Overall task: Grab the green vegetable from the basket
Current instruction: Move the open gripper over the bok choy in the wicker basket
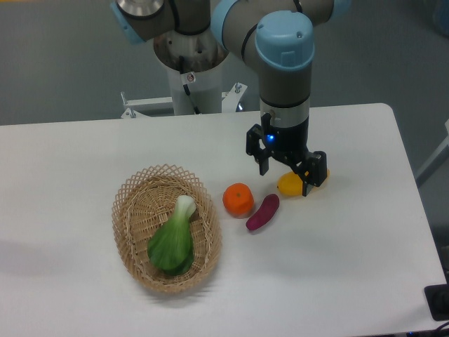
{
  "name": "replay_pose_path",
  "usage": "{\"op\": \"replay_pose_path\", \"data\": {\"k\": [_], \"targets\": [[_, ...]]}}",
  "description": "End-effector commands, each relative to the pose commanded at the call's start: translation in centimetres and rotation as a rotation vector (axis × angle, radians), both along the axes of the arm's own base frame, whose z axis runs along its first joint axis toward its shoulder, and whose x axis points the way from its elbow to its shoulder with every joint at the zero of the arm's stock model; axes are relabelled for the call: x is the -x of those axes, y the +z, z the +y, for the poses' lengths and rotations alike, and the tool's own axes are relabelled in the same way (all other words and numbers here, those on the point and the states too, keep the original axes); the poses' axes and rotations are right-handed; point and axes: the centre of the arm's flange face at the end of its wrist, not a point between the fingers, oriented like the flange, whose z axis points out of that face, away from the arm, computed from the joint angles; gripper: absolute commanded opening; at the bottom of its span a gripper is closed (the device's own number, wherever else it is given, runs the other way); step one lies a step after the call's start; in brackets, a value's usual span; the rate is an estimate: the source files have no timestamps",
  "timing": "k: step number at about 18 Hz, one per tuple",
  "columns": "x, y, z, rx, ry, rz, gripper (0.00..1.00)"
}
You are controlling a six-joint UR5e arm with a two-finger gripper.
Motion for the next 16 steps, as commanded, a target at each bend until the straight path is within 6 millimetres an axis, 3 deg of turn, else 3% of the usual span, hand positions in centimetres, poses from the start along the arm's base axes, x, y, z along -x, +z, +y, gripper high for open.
{"op": "replay_pose_path", "data": {"k": [5, 10, 13, 16], "targets": [[-0.9, 0.4, -0.1, 0.006, -0.003, 0.010, 1.00], [-3.5, -0.7, 1.3, 0.015, -0.031, -0.008, 1.00], [-5.0, -1.4, 2.3, -0.035, 0.147, -0.049, 1.00], [-6.8, -1.4, 4.2, -0.078, 0.201, -0.057, 1.00]]}}
